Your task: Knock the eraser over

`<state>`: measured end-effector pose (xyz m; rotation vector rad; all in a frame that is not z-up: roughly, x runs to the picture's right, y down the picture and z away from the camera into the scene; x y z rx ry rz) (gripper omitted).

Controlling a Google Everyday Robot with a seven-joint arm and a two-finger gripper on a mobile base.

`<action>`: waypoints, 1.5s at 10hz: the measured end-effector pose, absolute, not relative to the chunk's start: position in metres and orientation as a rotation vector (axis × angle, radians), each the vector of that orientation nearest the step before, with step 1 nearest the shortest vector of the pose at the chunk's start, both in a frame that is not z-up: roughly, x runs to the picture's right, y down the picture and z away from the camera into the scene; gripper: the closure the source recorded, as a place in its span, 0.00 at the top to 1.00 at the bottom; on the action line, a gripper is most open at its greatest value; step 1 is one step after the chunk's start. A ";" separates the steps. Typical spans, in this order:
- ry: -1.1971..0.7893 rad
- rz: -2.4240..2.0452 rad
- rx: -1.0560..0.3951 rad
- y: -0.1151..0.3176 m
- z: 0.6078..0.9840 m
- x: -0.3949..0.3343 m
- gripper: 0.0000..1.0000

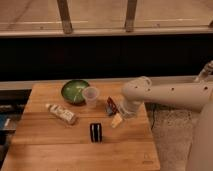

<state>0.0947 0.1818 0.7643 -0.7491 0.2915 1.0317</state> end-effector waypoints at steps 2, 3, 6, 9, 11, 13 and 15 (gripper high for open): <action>0.305 1.010 -0.775 0.194 0.756 0.090 0.80; 0.306 0.999 -0.791 0.200 0.752 0.085 0.80; 0.314 0.959 -0.842 0.217 0.744 0.074 0.80; 0.270 0.913 -0.872 0.220 0.740 0.040 0.80; 0.240 0.879 -0.877 0.215 0.738 0.020 0.80; 0.222 0.851 -0.874 0.210 0.736 0.008 0.80; 0.213 0.816 -0.807 0.194 0.744 -0.011 0.80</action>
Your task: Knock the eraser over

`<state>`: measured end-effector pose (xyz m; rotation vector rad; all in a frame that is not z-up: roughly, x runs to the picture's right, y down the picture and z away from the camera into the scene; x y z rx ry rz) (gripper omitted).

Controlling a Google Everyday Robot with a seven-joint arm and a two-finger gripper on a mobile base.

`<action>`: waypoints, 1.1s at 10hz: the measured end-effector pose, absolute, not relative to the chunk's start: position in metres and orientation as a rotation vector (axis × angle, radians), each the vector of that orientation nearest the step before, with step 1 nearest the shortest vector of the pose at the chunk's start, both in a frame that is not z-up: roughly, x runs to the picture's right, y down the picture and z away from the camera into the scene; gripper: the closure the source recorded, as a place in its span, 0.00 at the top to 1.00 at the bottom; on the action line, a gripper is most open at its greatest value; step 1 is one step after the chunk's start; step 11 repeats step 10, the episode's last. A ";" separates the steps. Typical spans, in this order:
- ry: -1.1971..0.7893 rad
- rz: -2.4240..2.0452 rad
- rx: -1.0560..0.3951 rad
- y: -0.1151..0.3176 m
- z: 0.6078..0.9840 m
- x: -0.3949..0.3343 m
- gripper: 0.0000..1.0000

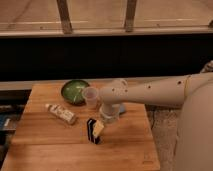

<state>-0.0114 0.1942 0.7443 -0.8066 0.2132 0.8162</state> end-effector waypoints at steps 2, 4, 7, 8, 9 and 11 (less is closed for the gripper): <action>0.221 0.823 -0.740 0.174 0.764 -0.006 0.80; 0.216 0.815 -0.672 0.149 0.793 -0.012 0.80; 0.251 0.895 -0.531 0.100 0.823 0.016 0.80; 0.256 0.934 -0.493 0.090 0.823 0.029 0.80; 0.255 1.007 -0.440 0.080 0.817 0.050 0.80; 0.260 1.055 -0.406 0.075 0.813 0.067 0.80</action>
